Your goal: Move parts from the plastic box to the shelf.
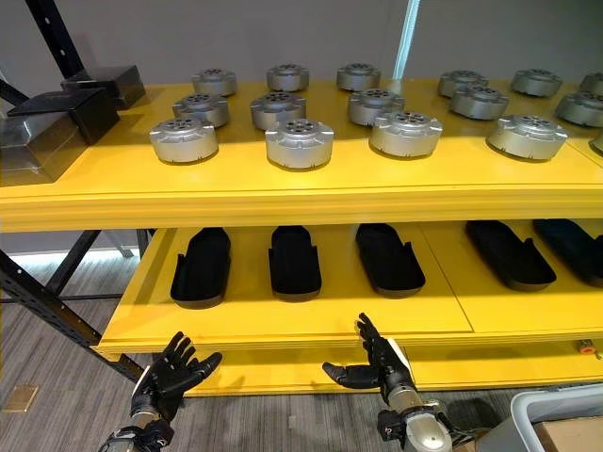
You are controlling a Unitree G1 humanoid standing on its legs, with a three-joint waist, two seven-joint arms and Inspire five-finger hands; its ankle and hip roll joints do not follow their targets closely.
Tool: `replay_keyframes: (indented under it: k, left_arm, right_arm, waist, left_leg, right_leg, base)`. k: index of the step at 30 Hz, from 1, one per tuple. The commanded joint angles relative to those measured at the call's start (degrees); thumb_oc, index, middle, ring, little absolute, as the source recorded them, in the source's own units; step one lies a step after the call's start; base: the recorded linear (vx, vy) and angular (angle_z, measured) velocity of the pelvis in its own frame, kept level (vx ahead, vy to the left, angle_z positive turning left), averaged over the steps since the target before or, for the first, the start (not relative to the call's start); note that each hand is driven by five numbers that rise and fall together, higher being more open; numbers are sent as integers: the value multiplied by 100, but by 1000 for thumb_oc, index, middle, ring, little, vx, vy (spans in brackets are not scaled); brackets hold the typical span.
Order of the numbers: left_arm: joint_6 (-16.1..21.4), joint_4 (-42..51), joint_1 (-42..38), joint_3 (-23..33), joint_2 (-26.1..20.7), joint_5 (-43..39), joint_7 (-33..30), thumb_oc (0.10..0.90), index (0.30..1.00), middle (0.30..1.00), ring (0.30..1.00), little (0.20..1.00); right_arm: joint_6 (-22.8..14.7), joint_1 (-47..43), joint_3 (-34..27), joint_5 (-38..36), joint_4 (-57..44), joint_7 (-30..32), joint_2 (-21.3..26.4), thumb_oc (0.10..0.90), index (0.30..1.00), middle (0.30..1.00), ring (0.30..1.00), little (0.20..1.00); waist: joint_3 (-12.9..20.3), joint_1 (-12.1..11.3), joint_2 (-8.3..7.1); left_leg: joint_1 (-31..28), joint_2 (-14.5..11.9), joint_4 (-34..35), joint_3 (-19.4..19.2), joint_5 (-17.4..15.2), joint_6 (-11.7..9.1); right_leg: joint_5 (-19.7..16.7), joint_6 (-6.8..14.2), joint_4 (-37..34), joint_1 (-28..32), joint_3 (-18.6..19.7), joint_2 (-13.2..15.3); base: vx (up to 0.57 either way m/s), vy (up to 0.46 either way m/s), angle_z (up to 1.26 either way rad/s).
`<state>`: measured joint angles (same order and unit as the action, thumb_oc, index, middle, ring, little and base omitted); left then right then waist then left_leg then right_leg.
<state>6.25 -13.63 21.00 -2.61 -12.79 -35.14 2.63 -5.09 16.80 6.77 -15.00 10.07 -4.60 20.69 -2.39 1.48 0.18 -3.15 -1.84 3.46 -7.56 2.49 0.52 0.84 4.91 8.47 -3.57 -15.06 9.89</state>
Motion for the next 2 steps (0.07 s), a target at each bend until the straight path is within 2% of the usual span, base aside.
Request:
replay_keyframes:
  k: [1,2]
  left_arm:
    - [465,424,-349,196,-295,157,32,900,1000,1000,1000,1000]
    - [464,395,-361,201,-303,201,11,900,1000,1000,1000,1000]
  right_arm:
    - [-444,-497,21,-370,-161,38,19,900,1000,1000,1000,1000]
    - [-443,-496,38,-370,-159,28,28,900,1000,1000,1000,1000]
  waist:
    - [243,-24,-245]
    - [246,-23,-254]
  left_leg:
    - [92,-184,128,184,-68,-105]
    - [85,-180,133,179,-69,-102]
  right_leg:
    - [-349,518,-636,398,357,310]
    - [-362,521,-647,398,365,310]
  base:
    - [0,0,0]
    - [13,13,-3]
